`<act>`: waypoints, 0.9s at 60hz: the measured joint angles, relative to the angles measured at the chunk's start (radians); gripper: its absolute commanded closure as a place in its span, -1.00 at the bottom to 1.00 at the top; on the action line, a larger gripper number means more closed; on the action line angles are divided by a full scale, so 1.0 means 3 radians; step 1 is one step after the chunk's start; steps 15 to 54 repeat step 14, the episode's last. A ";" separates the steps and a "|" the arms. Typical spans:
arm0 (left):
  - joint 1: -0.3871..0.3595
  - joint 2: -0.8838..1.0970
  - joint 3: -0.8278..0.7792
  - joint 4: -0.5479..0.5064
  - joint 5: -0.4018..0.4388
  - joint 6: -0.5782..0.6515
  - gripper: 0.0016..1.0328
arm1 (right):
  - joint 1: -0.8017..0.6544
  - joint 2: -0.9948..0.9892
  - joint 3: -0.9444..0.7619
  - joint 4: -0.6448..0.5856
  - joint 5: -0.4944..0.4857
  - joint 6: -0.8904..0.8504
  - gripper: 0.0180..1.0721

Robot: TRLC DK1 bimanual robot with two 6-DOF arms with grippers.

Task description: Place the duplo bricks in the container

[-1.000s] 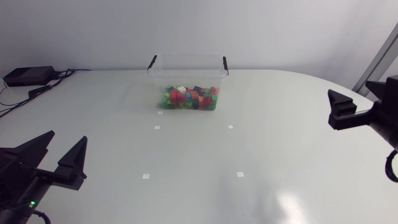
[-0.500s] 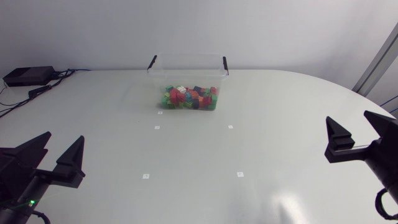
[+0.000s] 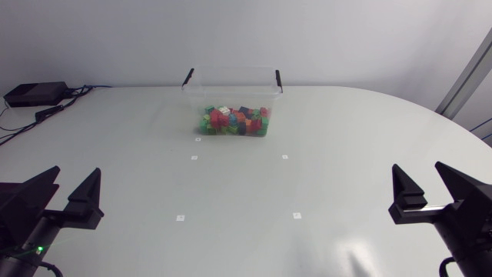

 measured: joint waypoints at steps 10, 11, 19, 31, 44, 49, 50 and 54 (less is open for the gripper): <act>0.0000 -0.0001 0.0000 -0.0020 -0.0027 -0.0011 -0.92 | 0.0022 -0.0146 -0.0121 -0.0009 0.0001 0.0094 -0.91; 0.0000 0.0000 0.0000 -0.0020 -0.0027 -0.0011 -0.92 | 0.0022 -0.0150 -0.0121 -0.0009 0.0001 0.0095 -0.91; 0.0000 0.0000 0.0000 -0.0022 -0.0027 -0.0011 -0.92 | 0.0022 -0.0154 -0.0121 -0.0008 0.0001 0.0098 -0.91; 0.0000 0.0000 0.0000 -0.0022 -0.0027 -0.0011 -0.92 | 0.0022 -0.0154 -0.0121 -0.0008 0.0001 0.0098 -0.91; 0.0000 0.0000 0.0000 -0.0022 -0.0027 -0.0011 -0.92 | 0.0022 -0.0154 -0.0121 -0.0008 0.0001 0.0098 -0.91; 0.0000 0.0000 0.0000 -0.0022 -0.0027 -0.0011 -0.92 | 0.0022 -0.0154 -0.0121 -0.0008 0.0001 0.0098 -0.91; 0.0000 0.0000 0.0000 -0.0022 -0.0027 -0.0011 -0.92 | 0.0022 -0.0154 -0.0121 -0.0008 0.0001 0.0098 -0.91; 0.0000 0.0000 0.0000 -0.0022 -0.0027 -0.0011 -0.92 | 0.0022 -0.0154 -0.0121 -0.0008 0.0001 0.0098 -0.91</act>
